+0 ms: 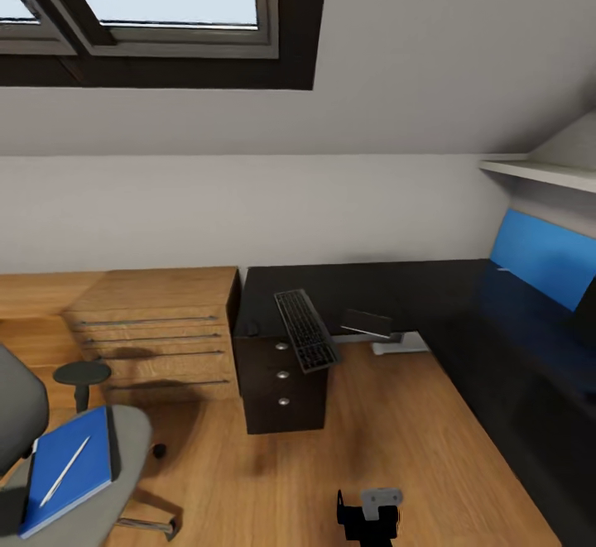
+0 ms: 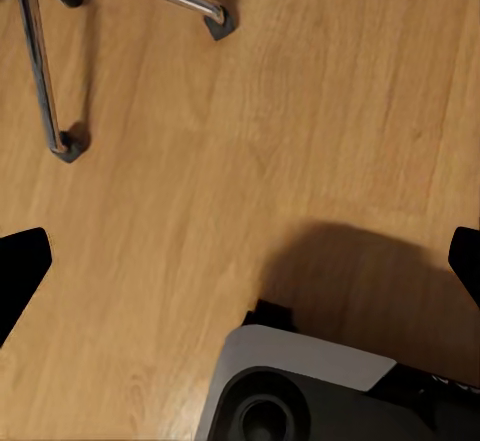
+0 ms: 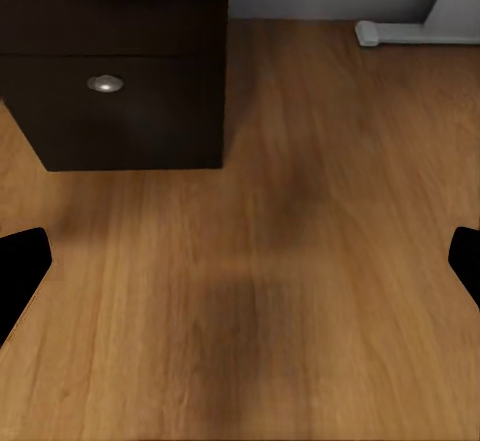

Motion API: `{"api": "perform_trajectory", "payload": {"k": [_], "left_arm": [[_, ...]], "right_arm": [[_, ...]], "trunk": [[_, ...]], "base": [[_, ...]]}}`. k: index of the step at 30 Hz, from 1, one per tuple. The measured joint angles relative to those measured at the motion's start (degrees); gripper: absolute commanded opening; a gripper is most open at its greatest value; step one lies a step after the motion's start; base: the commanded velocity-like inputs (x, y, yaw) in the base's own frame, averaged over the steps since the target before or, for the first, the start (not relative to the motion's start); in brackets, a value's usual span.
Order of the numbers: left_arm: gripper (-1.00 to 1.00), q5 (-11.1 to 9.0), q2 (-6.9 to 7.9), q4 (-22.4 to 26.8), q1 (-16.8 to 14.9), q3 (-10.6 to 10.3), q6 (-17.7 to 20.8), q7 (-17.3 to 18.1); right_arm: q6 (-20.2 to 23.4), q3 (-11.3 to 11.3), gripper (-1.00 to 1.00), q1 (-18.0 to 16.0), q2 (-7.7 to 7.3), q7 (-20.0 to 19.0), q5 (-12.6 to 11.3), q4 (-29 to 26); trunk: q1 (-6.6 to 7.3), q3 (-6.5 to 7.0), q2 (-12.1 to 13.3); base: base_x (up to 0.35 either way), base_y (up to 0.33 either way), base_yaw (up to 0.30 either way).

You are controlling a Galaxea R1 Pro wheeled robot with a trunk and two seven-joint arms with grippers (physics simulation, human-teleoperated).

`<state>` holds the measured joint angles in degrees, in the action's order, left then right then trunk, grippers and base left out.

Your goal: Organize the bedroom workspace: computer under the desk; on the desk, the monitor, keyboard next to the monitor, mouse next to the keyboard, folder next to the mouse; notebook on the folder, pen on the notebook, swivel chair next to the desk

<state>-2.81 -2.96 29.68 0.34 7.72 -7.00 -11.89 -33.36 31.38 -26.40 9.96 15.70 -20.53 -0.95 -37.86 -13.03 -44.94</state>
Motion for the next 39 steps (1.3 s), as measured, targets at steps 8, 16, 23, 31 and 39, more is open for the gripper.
{"api": "perform_trajectory", "payload": {"k": [8,16,23,31,39], "left_arm": [[1.00,0.0,-0.05,0.0,0.0,0.1,-0.2,0.0],[1.00,0.2,-0.07,0.0,0.0,0.0,-0.1,0.0],[1.00,0.2,-0.15,0.4,0.0,0.0,-0.1,0.0],[1.00,0.1,-0.23,3.0,0.0,0.1,-0.1,-0.2],[1.00,0.1,-0.73,3.5,0.0,0.1,-0.1,-0.3]], "right_arm": [[0.0,0.0,1.00,0.0,0.00,0.0,0.0,0.0],[0.0,0.0,1.00,0.0,0.01,0.0,0.0,0.0],[0.0,-0.1,1.00,0.0,0.01,0.0,0.0,0.0],[0.0,-0.1,1.00,0.0,0.01,0.0,0.0,0.0],[0.0,-0.1,1.00,0.0,0.01,0.0,0.1,0.0]], "trunk": [[0.02,0.00,0.0],[0.03,0.00,0.0],[0.00,0.00,0.0],[0.00,0.00,0.0],[-1.10,-0.90,-2.0]], "base": [[0.066,0.313,-0.007],[0.311,0.040,0.000],[0.129,0.000,0.000],[0.009,0.000,0.000],[0.001,0.000,0.000]]}}
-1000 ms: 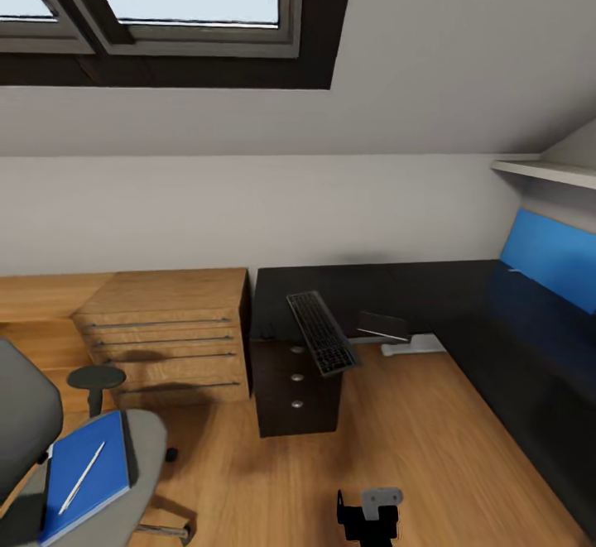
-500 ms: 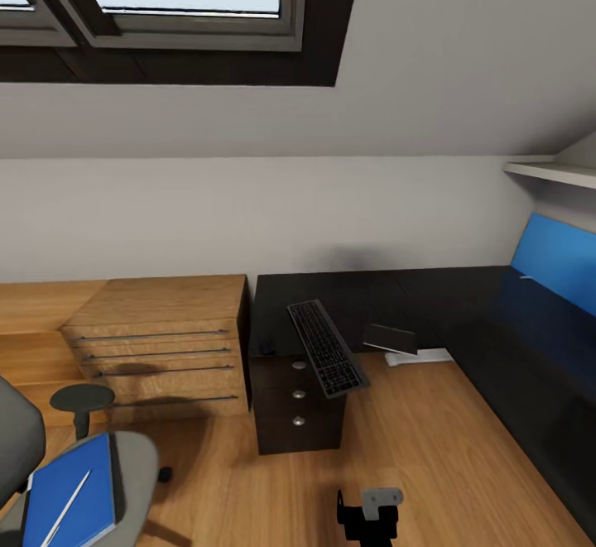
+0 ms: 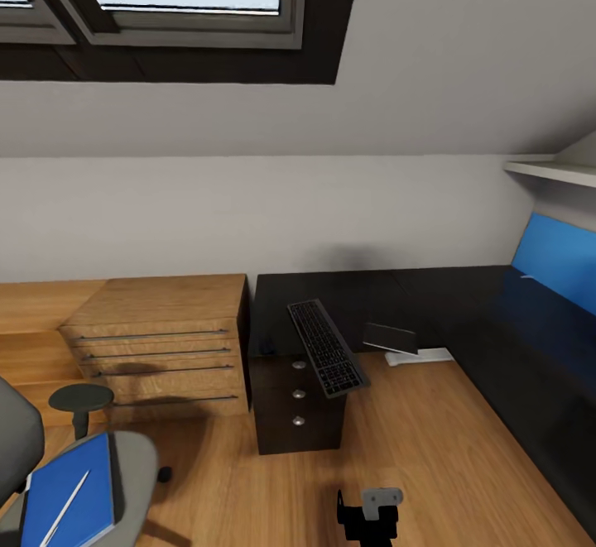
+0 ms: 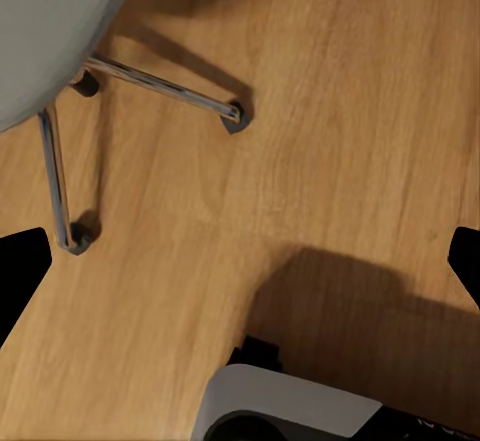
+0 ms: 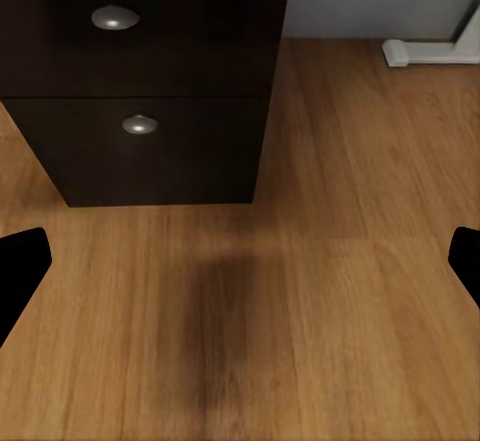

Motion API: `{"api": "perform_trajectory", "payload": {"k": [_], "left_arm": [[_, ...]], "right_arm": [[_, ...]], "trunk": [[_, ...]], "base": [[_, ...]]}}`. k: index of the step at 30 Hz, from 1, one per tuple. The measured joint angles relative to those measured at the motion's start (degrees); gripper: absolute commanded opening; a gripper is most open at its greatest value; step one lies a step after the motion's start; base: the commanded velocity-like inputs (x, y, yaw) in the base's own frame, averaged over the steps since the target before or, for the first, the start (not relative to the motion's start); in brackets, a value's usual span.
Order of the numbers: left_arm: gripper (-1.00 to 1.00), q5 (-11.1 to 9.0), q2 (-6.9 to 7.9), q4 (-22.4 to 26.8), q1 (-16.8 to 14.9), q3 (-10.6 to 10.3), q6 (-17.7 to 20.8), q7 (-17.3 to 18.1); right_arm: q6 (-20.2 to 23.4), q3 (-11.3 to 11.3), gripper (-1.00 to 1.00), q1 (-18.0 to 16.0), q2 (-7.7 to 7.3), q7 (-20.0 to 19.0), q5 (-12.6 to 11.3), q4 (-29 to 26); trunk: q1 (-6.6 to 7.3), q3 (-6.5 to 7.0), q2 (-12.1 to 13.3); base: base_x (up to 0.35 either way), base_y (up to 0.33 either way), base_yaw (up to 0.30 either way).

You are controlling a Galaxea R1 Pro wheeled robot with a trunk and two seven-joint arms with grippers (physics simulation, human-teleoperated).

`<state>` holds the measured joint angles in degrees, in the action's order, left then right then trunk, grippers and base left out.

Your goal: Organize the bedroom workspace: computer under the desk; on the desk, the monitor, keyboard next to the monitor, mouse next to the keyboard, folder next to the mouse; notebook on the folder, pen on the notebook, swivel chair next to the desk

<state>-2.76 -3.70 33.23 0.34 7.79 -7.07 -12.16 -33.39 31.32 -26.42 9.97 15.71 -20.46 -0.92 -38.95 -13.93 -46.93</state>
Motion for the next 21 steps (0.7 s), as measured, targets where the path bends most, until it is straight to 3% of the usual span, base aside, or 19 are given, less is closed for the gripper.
{"api": "perform_trajectory", "payload": {"k": [21], "left_arm": [[1.00,0.0,-0.60,-0.2,0.0,0.0,0.2,-0.3]], "right_arm": [[0.0,0.0,1.00,0.0,0.00,0.0,0.0,0.0]], "trunk": [[-4.62,-3.78,-8.4]], "base": [[0.000,0.000,0.000]]}}
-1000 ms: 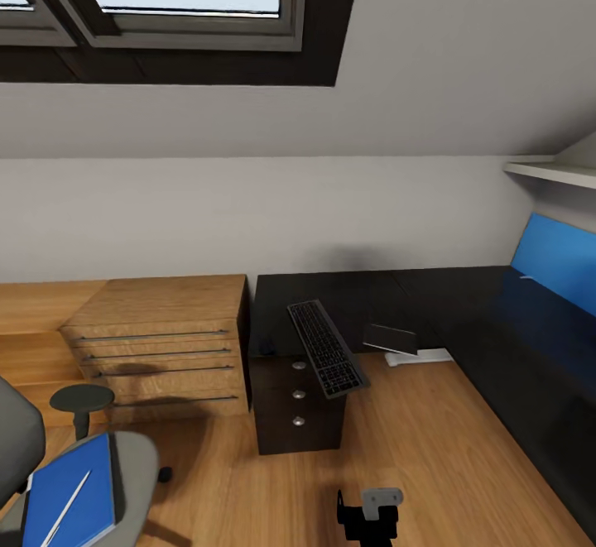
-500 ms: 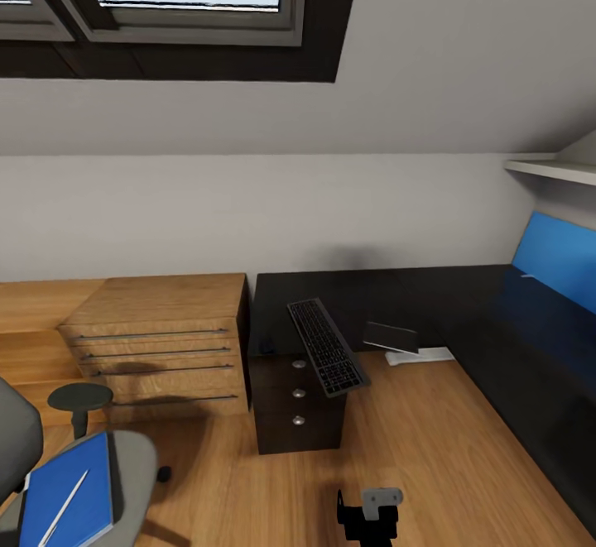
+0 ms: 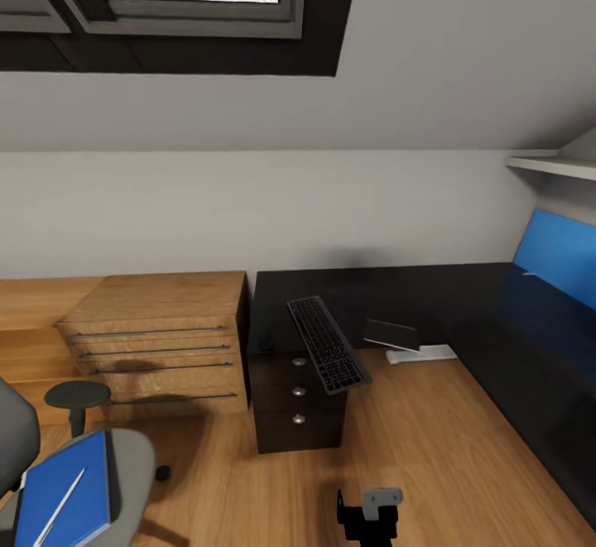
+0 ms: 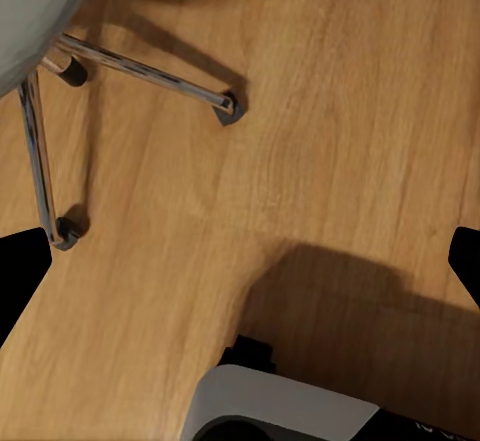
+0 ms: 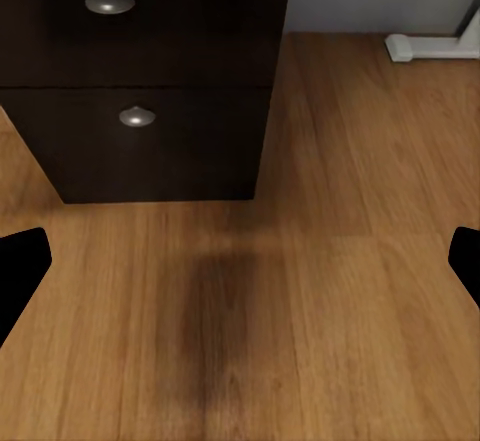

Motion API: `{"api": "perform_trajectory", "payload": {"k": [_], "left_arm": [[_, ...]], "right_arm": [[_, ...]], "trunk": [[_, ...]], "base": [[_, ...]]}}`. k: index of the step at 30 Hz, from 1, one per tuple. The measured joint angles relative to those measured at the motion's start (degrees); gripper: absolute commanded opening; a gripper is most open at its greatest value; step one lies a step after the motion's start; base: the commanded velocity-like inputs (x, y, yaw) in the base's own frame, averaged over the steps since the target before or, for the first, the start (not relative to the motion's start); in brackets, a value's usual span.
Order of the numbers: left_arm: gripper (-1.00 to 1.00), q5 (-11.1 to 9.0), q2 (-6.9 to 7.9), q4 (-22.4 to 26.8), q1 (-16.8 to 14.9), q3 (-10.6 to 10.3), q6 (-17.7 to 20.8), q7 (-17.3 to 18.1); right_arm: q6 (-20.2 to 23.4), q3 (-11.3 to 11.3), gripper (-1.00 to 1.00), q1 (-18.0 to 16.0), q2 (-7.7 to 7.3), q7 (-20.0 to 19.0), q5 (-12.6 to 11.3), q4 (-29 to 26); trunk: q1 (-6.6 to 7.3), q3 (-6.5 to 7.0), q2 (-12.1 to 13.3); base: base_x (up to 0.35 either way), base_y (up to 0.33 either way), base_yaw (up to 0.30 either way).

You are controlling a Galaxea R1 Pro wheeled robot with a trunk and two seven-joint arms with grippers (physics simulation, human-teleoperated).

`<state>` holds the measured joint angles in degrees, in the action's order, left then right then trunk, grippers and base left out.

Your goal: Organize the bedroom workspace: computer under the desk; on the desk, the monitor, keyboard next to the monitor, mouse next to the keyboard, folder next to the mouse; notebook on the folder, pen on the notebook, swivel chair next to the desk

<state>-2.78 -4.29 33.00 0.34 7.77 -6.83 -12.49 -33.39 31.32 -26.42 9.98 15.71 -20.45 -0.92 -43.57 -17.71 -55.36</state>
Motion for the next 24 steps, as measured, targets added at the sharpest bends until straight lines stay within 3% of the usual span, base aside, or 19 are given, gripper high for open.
{"api": "perform_trajectory", "payload": {"k": [24], "left_arm": [[1.00,0.2,-0.85,-0.2,0.0,-0.1,0.1,-0.1]], "right_arm": [[0.0,0.0,1.00,0.0,0.00,0.0,0.0,0.0]], "trunk": [[-5.27,-4.31,-9.6]], "base": [[0.000,0.000,0.000]]}}
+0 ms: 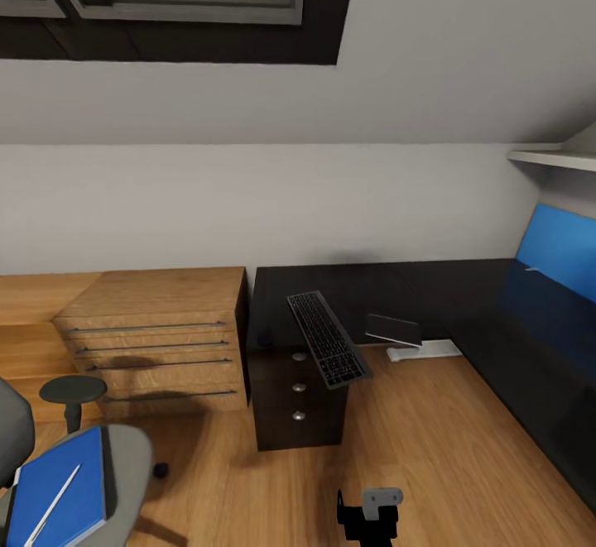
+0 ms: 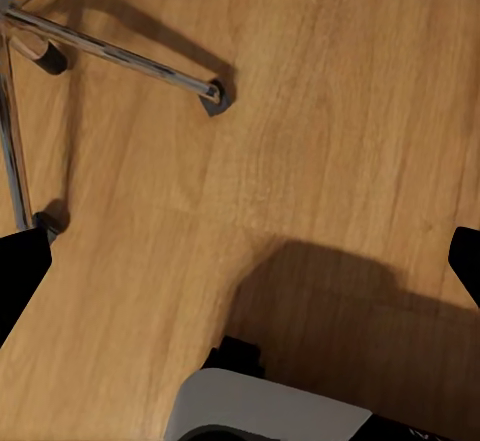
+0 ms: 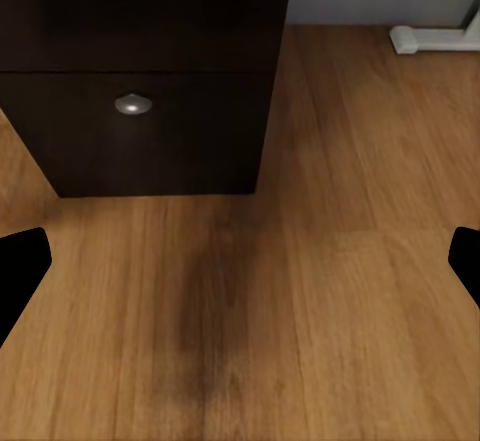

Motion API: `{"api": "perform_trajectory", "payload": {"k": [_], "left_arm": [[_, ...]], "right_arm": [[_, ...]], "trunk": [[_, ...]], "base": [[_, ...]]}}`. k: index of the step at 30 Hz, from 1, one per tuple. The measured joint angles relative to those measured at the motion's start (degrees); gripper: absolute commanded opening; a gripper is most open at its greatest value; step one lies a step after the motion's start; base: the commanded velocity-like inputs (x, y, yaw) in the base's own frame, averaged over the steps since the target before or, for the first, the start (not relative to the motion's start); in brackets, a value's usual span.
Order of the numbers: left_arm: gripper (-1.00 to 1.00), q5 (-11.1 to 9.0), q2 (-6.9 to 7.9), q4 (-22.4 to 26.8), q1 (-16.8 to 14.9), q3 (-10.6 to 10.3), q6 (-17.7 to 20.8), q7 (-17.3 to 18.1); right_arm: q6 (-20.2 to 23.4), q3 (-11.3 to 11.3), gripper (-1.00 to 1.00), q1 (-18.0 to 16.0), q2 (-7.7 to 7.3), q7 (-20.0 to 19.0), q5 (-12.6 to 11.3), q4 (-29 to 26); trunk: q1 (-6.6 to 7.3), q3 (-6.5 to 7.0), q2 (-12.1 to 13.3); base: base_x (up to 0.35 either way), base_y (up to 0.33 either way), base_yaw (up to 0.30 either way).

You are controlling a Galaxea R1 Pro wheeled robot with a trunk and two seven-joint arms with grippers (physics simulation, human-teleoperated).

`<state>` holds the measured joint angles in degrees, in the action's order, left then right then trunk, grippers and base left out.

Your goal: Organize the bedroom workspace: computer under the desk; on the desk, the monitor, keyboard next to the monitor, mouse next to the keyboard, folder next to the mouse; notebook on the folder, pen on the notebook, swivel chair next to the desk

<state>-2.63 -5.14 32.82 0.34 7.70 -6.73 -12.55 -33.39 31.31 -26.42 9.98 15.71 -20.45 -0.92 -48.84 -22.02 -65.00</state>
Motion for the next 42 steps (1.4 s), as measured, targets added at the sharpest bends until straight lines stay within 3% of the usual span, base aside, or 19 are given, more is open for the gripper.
{"api": "perform_trajectory", "payload": {"k": [5,11,14,17,18,20,21,22,25,26,27,28,29,30,32,35,38,39,42], "left_arm": [[1.00,0.0,-0.14,0.0,0.0,0.0,0.0,0.0],[1.00,0.0,-1.34,1.1,0.0,0.0,-0.2,0.4],[1.00,0.0,-1.83,4.9,0.0,-0.1,0.1,0.6],[1.00,0.0,-2.09,11.1,0.0,-2.4,1.7,0.5],[1.00,-0.2,-2.27,17.9,0.0,-5.5,8.2,0.4],[1.00,-0.2,-2.52,21.8,0.0,-6.3,12.3,0.3],[1.00,-0.2,-2.88,25.1,0.0,-6.8,16.3,0.2],[1.00,-0.4,-4.13,32.9,0.0,-7.4,24.0,0.2],[1.00,-0.4,-4.83,39.5,-0.1,-7.6,27.1,0.2],[1.00,-0.4,-4.83,42.0,-0.2,-7.6,28.1,0.2],[1.00,-0.3,-4.83,45.2,-0.8,-7.7,30.3,0.3],[1.00,-0.4,-4.84,46.6,-1.4,-7.7,32.5,0.4],[1.00,-0.5,-4.84,47.1,-1.7,-7.7,33.6,0.5],[1.00,-1.0,-4.83,48.0,-2.3,-7.7,36.2,0.6],[1.00,-4.0,-4.83,48.7,-2.8,-7.4,38.3,0.8],[1.00,-7.0,-4.83,48.8,-2.9,-7.4,39.0,0.8],[1.00,-7.5,-4.83,48.9,-2.9,-7.4,39.0,0.8],[1.00,-7.6,-4.51,49.0,-2.9,-7.4,39.0,0.8],[1.00,-7.7,-4.35,49.0,-2.9,-7.5,39.0,0.8]], "right_arm": [[0.0,0.1,1.00,0.0,0.00,0.0,0.0,0.0],[-0.1,0.1,1.00,0.0,0.00,0.0,0.0,-0.1],[-0.2,0.0,1.00,0.0,-0.20,0.2,0.1,-0.4],[-0.3,0.0,1.00,0.0,-1.59,0.4,0.2,-1.4],[0.1,-0.2,1.00,-0.1,-3.21,0.4,0.1,-5.2],[0.4,-0.3,1.00,-0.1,-4.63,0.2,-0.1,-7.3],[0.8,-0.4,1.00,-0.2,-6.04,-0.2,-0.3,-9.3],[3.7,-1.2,1.00,-1.1,-8.42,-3.7,-2.4,-13.3],[8.2,-3.4,1.00,-4.7,-10.12,-8.6,-7.6,-14.9],[11.1,-5.0,1.00,-7.2,-11.01,-11.5,-11.3,-15.1],[16.4,-6.7,1.00,-11.0,-12.46,-15.7,-16.8,-15.3],[19.6,-7.3,1.00,-13.1,-13.48,-17.9,-20.3,-15.5],[21.1,-7.6,1.00,-13.9,-13.98,-19.0,-22.1,-15.6],[24.8,-8.2,1.00,-15.7,-15.01,-21.5,-26.7,-15.9],[29.9,-8.6,1.00,-17.2,-15.75,-26.7,-35.9,-17.0],[33.6,-8.4,1.00,-17.6,-15.72,-33.5,-45.7,-16.7],[36.7,-8.3,1.00,-17.7,-15.48,-37.5,-49.3,-13.9],[40.3,-8.4,1.00,-17.6,-15.67,-40.4,-50.2,-11.8],[44.6,-8.6,1.00,-17.7,-16.17,-44.1,-51.0,-10.0]], "trunk": [[-1.10,-0.90,-2.0],[-2.42,-1.98,-4.4],[-3.08,-2.51,-5.6],[-3.74,-3.05,-6.8],[-3.95,-3.22,-7.2],[-4.39,-3.59,-8.0],[-4.61,-3.76,-8.4],[-4.83,-3.93,-8.8],[-5.49,-4.48,-10.0],[-5.71,-4.66,-10.4],[-5.93,-4.82,-10.8],[-6.15,-5.00,-11.2],[-6.37,-5.19,-11.6],[-6.59,-5.36,-12.0],[-7.03,-5.73,-12.8],[-7.69,-6.28,-14.0],[-8.35,-6.82,-15.2],[-8.57,-7.00,-15.6],[-9.23,-7.53,-16.8]], "base": [[0.000,0.000,0.000],[0.000,0.000,0.000],[0.000,0.000,0.000],[0.000,0.000,0.000],[0.000,0.000,0.000],[0.000,0.000,0.000],[0.000,0.000,0.000],[0.000,0.000,0.000],[0.000,0.000,0.000],[0.000,0.000,0.000],[0.000,0.000,0.000],[0.000,0.000,0.000],[0.000,0.000,0.000],[0.000,0.000,0.000],[0.000,0.000,0.000],[0.000,0.000,0.000],[0.000,0.000,0.000],[0.000,0.000,0.000],[0.000,0.000,0.000]]}}
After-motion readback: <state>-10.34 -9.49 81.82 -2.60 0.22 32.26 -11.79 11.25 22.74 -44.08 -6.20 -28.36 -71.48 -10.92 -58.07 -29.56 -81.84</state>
